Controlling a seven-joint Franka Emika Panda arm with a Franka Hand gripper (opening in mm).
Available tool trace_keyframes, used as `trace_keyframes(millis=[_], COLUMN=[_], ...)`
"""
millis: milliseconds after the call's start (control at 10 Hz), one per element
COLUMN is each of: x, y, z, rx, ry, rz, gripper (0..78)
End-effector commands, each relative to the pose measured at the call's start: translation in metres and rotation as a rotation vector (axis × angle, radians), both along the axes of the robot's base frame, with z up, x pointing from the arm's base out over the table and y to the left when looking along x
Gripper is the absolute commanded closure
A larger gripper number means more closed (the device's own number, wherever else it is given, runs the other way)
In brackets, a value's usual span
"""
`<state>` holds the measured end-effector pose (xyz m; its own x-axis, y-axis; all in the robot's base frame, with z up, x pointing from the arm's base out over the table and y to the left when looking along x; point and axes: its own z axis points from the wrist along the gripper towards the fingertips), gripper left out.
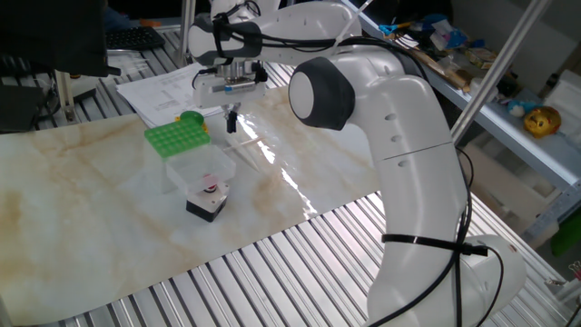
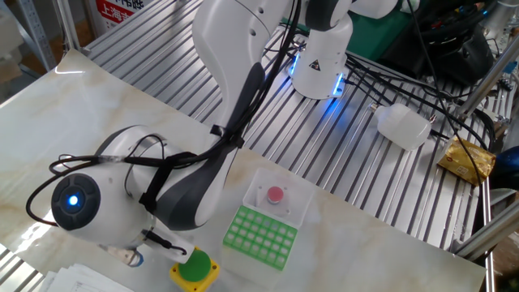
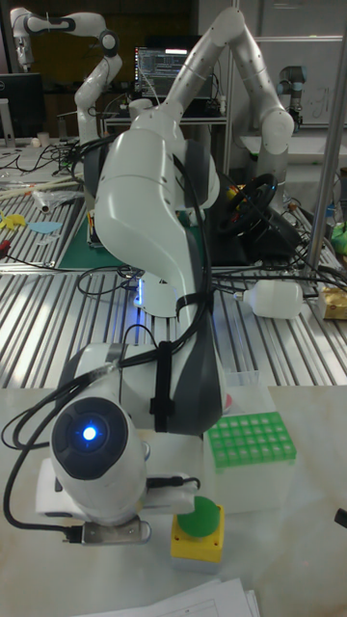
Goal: Insert a large pipette tip into the holder for large pipette tips
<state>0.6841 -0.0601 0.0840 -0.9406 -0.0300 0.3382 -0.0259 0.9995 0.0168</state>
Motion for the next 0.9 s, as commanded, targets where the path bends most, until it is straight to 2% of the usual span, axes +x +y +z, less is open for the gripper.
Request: trace_keyframes(millis=[100,300,400,900], x=[0.001,0.0013,0.0013,0.0013], y=[-0.0003,-0.0001,-0.0001,-0.0001], z=[0.0013,0.0005,0.0005,0.0005], rx=[-0.009,-0.014,-0.014,-0.014], ry=[-0.003,0.0,0.0,0.0], rz=[-0.002,0.003,0.003,0.003], gripper=[77.6,77.6,0.1,0.1])
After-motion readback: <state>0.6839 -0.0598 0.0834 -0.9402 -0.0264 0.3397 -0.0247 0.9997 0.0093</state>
